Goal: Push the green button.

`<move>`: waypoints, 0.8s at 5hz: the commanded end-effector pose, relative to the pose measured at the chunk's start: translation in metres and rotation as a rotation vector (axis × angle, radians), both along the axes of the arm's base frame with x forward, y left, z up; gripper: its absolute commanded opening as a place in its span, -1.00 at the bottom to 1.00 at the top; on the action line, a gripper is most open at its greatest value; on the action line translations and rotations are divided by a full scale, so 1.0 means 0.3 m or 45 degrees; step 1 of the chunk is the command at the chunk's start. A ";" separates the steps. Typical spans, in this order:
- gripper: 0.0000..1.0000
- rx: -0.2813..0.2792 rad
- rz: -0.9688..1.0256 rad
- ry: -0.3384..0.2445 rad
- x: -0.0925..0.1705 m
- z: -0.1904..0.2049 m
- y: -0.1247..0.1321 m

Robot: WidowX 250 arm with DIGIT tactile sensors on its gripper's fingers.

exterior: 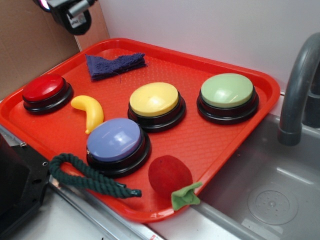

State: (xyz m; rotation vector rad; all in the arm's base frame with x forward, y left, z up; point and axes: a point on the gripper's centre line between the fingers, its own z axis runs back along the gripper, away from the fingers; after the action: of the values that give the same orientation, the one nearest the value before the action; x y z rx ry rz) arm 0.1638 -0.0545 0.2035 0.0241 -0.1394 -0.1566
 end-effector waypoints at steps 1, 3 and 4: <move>1.00 0.067 -0.151 0.055 0.176 -0.096 -0.055; 1.00 0.005 -0.326 -0.054 0.361 -0.242 -0.167; 1.00 -0.025 -0.297 -0.089 0.421 -0.291 -0.190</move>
State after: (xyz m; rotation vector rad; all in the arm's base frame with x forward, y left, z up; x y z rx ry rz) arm 0.2777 -0.1058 0.0943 0.0059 -0.1365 -0.3889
